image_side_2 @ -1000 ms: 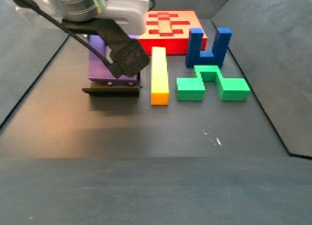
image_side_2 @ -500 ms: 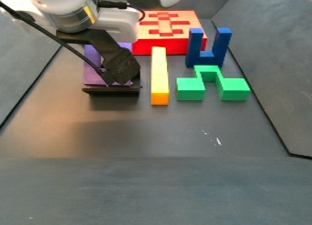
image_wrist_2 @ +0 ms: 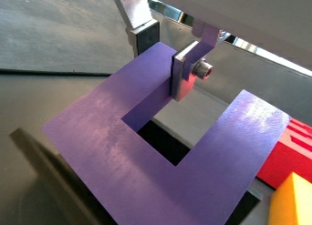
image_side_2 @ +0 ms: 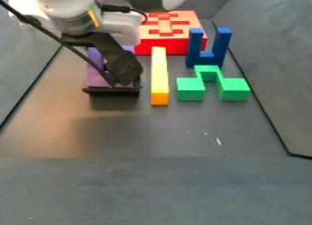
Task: Pick up the purple object. Move up. Place the purple object on the fixture. Regrasp the purple object. Move to above the board. Insert the purple object.
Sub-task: Place the purple object on the fixture, then regrasp the purple object.
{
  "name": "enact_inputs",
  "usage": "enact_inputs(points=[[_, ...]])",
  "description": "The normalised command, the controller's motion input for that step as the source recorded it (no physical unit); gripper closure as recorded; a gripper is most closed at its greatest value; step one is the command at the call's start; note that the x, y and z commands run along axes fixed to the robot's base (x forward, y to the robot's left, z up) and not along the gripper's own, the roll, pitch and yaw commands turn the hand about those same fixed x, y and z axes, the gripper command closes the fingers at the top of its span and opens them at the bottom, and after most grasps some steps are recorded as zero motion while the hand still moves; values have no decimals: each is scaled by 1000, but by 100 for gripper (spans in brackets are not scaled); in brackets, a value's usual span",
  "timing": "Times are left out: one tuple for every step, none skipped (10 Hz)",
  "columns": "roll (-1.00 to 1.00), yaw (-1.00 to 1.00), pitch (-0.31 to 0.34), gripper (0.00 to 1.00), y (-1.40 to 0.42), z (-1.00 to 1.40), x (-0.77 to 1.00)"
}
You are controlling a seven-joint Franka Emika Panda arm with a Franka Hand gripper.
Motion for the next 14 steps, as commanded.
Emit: enact_inputs(points=[[-3, 0, 6, 100, 17, 0, 0], [0, 0, 0, 100, 0, 0, 0], [0, 0, 0, 0, 0, 0, 0], [94, 0, 0, 0, -51, 0, 0], [86, -11, -83, 0, 0, 0, -189], [763, -54, 223, 0, -17, 369, 114], [597, 0, 460, 0, 0, 714, 360], [351, 0, 489, 0, 69, 883, 417], [591, 91, 446, 0, 0, 786, 280], [689, 171, 471, 0, 0, 671, 354], [780, 223, 483, 0, -17, 591, 383], [966, 206, 500, 0, 0, 463, 394], [1000, 151, 491, 0, 0, 277, 314], [1000, 103, 471, 0, 0, 100, 266]])
